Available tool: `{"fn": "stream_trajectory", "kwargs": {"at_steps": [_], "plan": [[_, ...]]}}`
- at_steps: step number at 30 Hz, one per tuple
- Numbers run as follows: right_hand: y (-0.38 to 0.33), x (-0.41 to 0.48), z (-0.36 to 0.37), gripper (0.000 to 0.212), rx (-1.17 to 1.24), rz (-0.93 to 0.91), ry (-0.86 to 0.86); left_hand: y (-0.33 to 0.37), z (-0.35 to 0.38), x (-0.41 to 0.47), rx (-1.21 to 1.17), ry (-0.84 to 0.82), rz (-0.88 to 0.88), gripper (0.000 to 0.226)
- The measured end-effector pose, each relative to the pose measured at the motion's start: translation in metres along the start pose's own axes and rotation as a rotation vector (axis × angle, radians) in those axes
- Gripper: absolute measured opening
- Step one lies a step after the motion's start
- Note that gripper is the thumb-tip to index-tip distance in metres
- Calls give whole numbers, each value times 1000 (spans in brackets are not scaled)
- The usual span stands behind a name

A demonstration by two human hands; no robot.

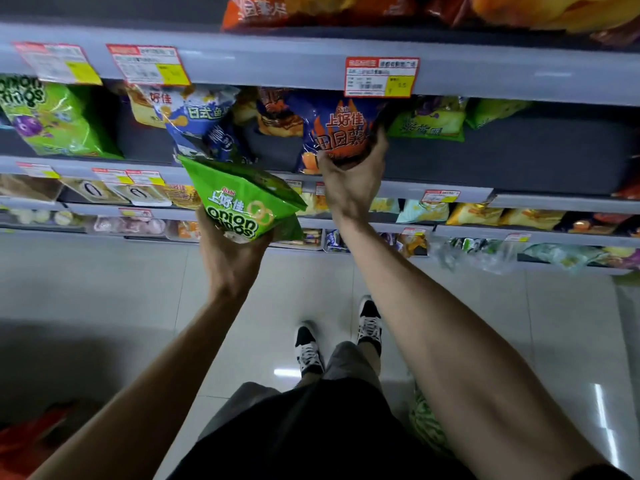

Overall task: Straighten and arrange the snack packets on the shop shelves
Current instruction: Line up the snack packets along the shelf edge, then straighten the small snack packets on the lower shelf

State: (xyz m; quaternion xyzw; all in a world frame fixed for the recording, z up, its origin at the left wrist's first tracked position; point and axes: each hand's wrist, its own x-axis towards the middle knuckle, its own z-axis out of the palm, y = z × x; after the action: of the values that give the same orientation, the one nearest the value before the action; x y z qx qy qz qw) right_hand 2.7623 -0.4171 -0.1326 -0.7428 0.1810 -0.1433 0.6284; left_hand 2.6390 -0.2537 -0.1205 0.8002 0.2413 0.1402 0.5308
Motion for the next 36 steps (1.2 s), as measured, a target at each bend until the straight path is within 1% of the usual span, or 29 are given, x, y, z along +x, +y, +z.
{"fn": "stream_trajectory", "kwargs": {"at_steps": [2, 5, 7, 9, 11, 14, 16, 18, 20, 23, 24, 25, 27, 28, 30, 32, 34, 36], "plan": [[-4, -3, 19, 104, -1, -7, -15, -4, -8, 0, 15, -3, -14, 89], [-3, -6, 38, 103, -59, -21, 16, -7, -15, 0, 31, -6, -23, 87], [1, -10, 45, 100, -148, -28, 21, -6, -17, 0, 22, 0, -26, 89], [7, -14, 48, 99, -260, -33, -13, -7, -17, -1, 17, 3, -39, 86], [9, -15, 49, 102, -314, -31, -40, -5, -17, -4, 24, -3, -42, 84], [4, -11, 45, 115, -365, -18, -124, -1, -16, -7, 28, -23, -60, 88], [1, -9, 35, 122, -395, -38, -153, -1, -17, -7, 40, -40, -73, 89], [-1, -15, 15, 124, -406, -24, -175, 2, -17, -7, 72, -55, -85, 89], [3, -29, -12, 113, -367, 53, -215, 5, -15, -7, 103, -85, -91, 90], [2, -59, -59, 73, -273, 115, -329, 11, -7, -11, 137, -158, -107, 85], [-1, -72, -75, 67, -259, 135, -394, 14, -2, -14, 145, -182, -103, 85], [-3, -85, -90, 67, -260, 142, -467, 17, 4, -19, 156, -209, -100, 87], [2, -110, -113, 78, -312, 111, -577, 26, 18, -31, 165, -280, -112, 86], [5, -120, -121, 83, -339, 102, -604, 30, 27, -37, 159, -315, -125, 83], [14, -127, -133, 91, -382, 120, -577, 38, 46, -50, 145, -377, -146, 80], [20, -119, -143, 94, -404, 149, -504, 45, 65, -59, 141, -444, -144, 85], [21, -99, -153, 93, -396, 177, -433, 50, 84, -64, 146, -501, -125, 93], [21, -69, -164, 89, -381, 141, -381, 57, 101, -65, 142, -531, -87, 92]]}}
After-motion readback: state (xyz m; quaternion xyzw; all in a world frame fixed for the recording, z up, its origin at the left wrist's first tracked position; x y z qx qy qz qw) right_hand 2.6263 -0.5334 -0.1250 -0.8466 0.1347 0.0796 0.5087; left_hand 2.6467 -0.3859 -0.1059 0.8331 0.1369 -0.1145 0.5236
